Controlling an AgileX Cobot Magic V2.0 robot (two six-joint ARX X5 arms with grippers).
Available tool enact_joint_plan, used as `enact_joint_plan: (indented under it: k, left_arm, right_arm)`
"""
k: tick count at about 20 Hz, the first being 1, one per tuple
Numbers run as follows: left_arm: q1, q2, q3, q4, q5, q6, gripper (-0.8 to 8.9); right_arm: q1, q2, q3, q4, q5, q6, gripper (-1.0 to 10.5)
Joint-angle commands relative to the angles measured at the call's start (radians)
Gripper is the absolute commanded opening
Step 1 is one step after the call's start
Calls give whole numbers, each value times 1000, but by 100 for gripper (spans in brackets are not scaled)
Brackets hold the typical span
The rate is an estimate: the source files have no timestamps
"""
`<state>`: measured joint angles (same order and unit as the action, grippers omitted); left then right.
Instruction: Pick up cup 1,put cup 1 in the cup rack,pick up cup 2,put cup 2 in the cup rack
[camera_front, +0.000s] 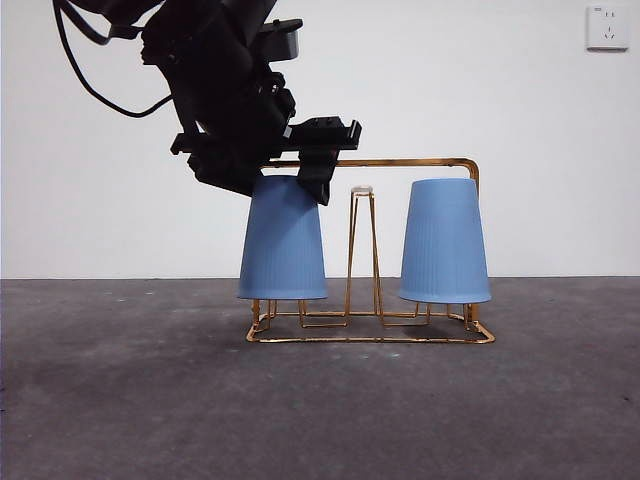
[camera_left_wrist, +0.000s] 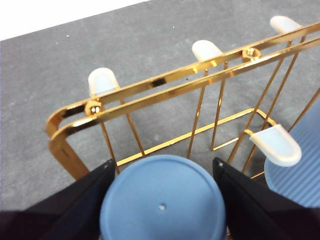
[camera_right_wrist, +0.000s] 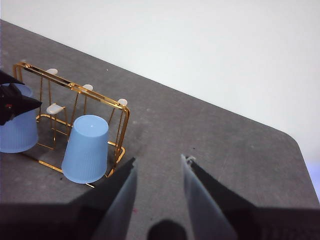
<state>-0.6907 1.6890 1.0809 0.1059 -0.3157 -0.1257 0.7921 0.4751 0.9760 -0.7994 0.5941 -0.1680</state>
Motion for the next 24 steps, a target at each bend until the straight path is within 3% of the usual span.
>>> enact_joint_plan:
  k: [1, 5, 8, 9, 13, 15, 19, 24]
  left_arm:
    - [-2, 38, -11, -42, 0, -35, -6]
    - [-1, 45, -11, -96, 1, -54, 33]
    - [2, 45, -11, -116, 2, -58, 364]
    - [5, 45, -11, -125, 8, -59, 415]
    - [5, 45, -11, -152, 8, -78, 435]
    - [5, 44, -11, -157, 14, -80, 513]
    - [5, 41, -11, -176, 35, -89, 512]
    - [2, 14, -11, -311, 62, -103, 512]
  right_arm:
    - [0, -2, -8, 6, -3, 11, 157]
    - [0, -2, -8, 6, -3, 11, 157]
    - [0, -2, -8, 6, -3, 11, 157]
    - [0, -2, -8, 6, -3, 11, 157]
    - [0, -2, -8, 6, -3, 11, 157]
    - [0, -2, -8, 6, -3, 11, 157]
    - [0, -2, -8, 5, -3, 11, 157]
    - [0, -2, -8, -14, -3, 11, 157]
